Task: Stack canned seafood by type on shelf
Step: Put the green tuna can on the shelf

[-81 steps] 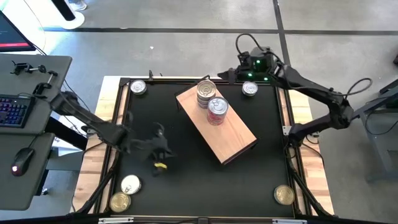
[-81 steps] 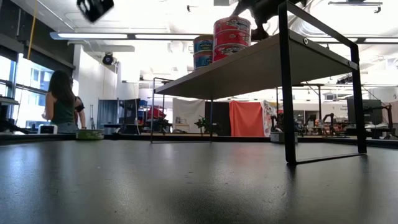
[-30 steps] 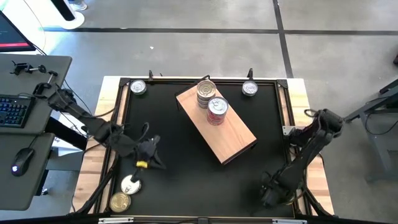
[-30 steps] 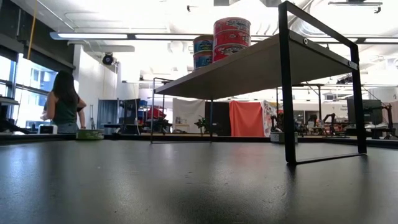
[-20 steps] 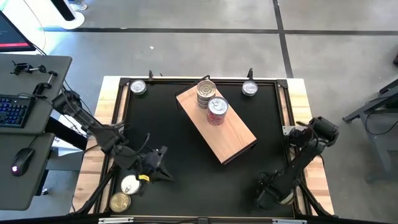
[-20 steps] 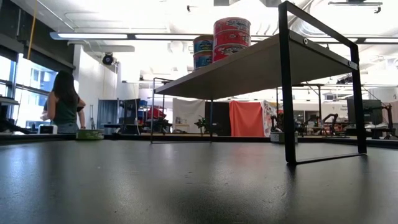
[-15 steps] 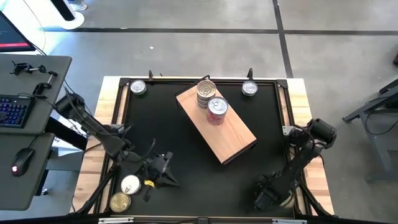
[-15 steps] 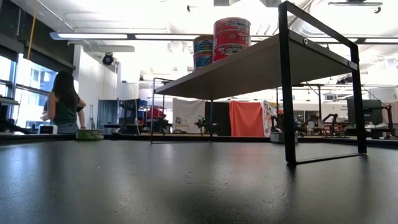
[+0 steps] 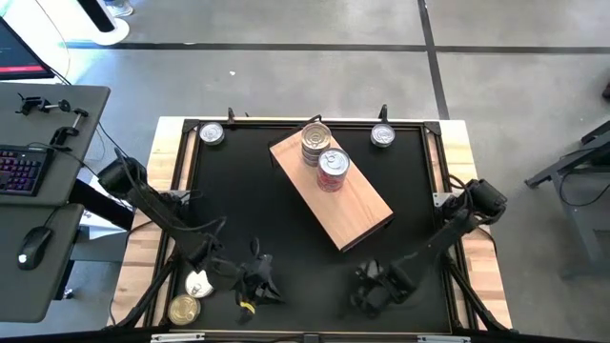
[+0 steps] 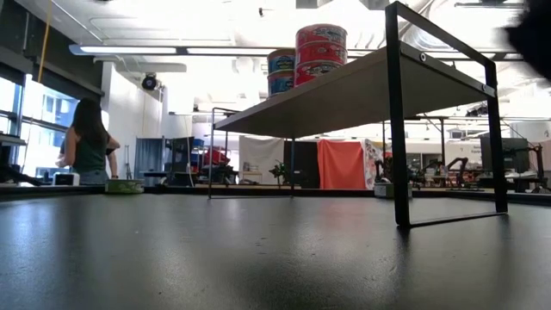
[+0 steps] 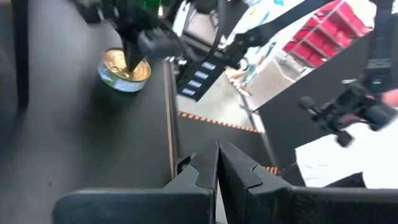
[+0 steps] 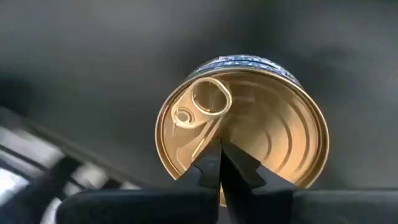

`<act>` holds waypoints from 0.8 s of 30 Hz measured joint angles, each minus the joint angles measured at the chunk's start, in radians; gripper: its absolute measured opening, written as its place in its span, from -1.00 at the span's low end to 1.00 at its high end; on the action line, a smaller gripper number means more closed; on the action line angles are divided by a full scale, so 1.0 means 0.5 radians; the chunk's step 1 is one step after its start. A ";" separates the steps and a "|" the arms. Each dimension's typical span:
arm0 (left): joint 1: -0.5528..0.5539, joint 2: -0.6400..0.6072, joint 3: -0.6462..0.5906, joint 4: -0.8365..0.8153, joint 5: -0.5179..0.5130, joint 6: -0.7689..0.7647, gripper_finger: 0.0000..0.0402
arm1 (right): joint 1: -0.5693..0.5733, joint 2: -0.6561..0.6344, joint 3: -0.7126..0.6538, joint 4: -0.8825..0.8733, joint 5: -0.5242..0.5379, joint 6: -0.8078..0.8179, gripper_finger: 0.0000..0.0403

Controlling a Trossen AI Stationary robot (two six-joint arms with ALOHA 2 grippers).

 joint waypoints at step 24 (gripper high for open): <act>-0.113 0.315 0.000 -0.236 -0.066 -0.120 -1.00 | -0.350 0.328 0.583 1.106 0.519 -1.229 -1.00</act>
